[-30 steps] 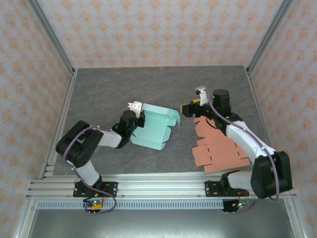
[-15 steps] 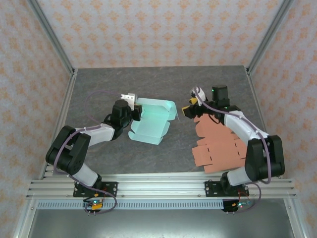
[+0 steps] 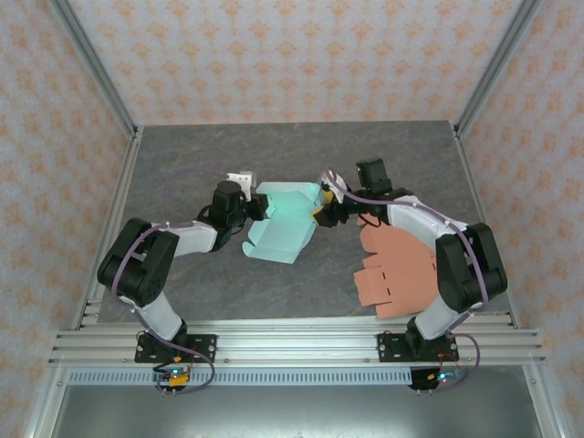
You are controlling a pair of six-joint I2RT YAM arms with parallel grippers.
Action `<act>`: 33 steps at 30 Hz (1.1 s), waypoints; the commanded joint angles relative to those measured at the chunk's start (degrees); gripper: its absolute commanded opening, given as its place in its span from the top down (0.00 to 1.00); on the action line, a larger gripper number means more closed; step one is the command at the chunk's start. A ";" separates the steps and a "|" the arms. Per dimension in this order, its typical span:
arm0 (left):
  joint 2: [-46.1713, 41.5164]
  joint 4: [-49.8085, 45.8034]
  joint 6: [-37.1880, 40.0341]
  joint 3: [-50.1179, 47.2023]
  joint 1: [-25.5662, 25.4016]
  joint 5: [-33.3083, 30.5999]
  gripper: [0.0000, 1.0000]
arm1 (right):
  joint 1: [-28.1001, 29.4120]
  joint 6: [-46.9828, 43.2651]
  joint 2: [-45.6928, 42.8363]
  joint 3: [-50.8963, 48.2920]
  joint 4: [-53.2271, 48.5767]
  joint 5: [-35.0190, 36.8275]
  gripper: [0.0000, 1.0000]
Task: Fold the paper box
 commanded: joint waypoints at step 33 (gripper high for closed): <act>0.34 2.84 6.05 0.61 0.09 1.70 1.00 | -5.93 -11.55 -2.95 3.63 -13.08 -8.00 0.46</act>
